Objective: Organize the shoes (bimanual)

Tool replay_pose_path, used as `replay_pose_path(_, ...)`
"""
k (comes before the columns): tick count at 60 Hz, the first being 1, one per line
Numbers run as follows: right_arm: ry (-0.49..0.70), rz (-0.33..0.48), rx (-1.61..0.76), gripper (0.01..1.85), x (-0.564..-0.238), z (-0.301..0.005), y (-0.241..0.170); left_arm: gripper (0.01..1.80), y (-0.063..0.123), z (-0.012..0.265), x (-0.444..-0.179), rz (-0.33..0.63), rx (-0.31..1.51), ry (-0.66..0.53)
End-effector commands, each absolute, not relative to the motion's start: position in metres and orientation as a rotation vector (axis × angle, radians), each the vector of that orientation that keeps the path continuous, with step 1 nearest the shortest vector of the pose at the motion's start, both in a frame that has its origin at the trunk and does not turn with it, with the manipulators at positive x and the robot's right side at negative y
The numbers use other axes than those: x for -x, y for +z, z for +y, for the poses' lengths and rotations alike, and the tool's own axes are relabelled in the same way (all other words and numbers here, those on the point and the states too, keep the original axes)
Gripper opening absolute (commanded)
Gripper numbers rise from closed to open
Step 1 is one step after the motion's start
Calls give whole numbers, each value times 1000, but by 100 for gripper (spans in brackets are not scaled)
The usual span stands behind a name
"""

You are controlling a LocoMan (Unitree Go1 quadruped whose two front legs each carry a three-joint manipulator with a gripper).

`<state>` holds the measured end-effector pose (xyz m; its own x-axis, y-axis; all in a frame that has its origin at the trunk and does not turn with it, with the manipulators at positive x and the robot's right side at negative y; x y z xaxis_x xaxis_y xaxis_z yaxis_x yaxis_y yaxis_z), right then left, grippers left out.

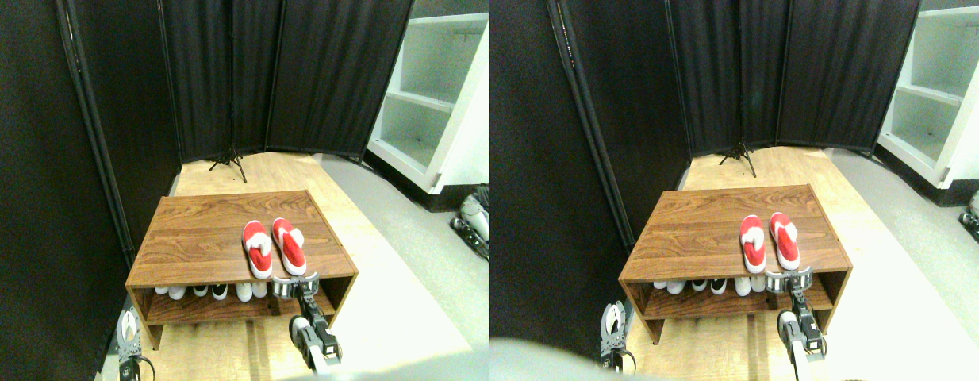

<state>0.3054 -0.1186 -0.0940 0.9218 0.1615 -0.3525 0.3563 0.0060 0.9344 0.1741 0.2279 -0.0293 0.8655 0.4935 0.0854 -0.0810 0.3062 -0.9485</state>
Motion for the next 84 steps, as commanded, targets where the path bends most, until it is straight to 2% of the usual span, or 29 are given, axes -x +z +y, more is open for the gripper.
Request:
replay_pose_path(1, -76, 382, -1573, 169, -303, -117, -81, 1, -20, 226, -174, -444, 1218, 344)
replay_pose_path(11, -9, 349, -1583, 167, -266, -133, -60, 1, -21, 227, -173, -440, 1213, 340)
replay_pose_path(16, -7, 274, -1531, 160, -249, -144, -48, 1, -21, 227, -173, -441, 1211, 344)
replay_pose_path(21, -26, 236, -1499, 157, -241, -155, -39, 1, -21, 227, -174, -436, 1219, 339)
replay_pose_path(25, -27, 194, -1464, 146, -234, -165, -30, 1, -21, 227, -175, -436, 1229, 342)
replay_pose_path(29, -76, 124, -1370, 115, -231, -175, -19, 1, -21, 226, -176, -432, 1230, 344)
replay_pose_path(30, -76, 124, -1370, 115, -231, -175, -19, 1, -21, 226, -176, -432, 1230, 344)
replay_pose_path(31, -85, 80, -1314, 86, -232, -180, -14, 1, -21, 226, -176, -429, 1232, 342)
replay_pose_path(32, -97, 56, -1278, 67, -233, -183, -11, 1, -21, 226, -176, -428, 1233, 341)
replay_pose_path(33, -108, 49, -1261, 57, -233, -185, -10, 1, -21, 225, -176, -428, 1234, 340)
replay_pose_path(34, -108, 49, -1261, 57, -233, -185, -10, 1, -21, 225, -176, -428, 1234, 340)
replay_pose_path(36, -149, 11, -1270, 22, -237, -190, -6, 1, -20, 224, -176, -426, 1232, 338)
replay_pose_path(38, -148, -27, -1239, 4, -242, -193, -4, 1, -21, 225, -176, -425, 1232, 337)
replay_pose_path(39, -138, -40, -1228, 1, -245, -196, -3, 1, -20, 225, -176, -425, 1233, 337)
replay_pose_path(46, -139, -102, -1213, 1, -259, -204, 3, 1, -20, 225, -175, -425, 1229, 336)
replay_pose_path(57, -159, -127, -1164, 1, -292, -211, 4, 1, -20, 227, -172, -435, 1233, 334)
replay_pose_path(65, -206, -101, -1172, 1, -322, -210, -7, 1, -21, 228, -170, -440, 1223, 338)
replay_pose_path(70, -256, -67, -1263, 1, -340, -209, -17, 1, -21, 229, -169, -443, 1229, 338)
replay_pose_path(84, -321, -21, -1267, 1, -364, -208, -34, 1, -21, 232, -168, -449, 1211, 336)
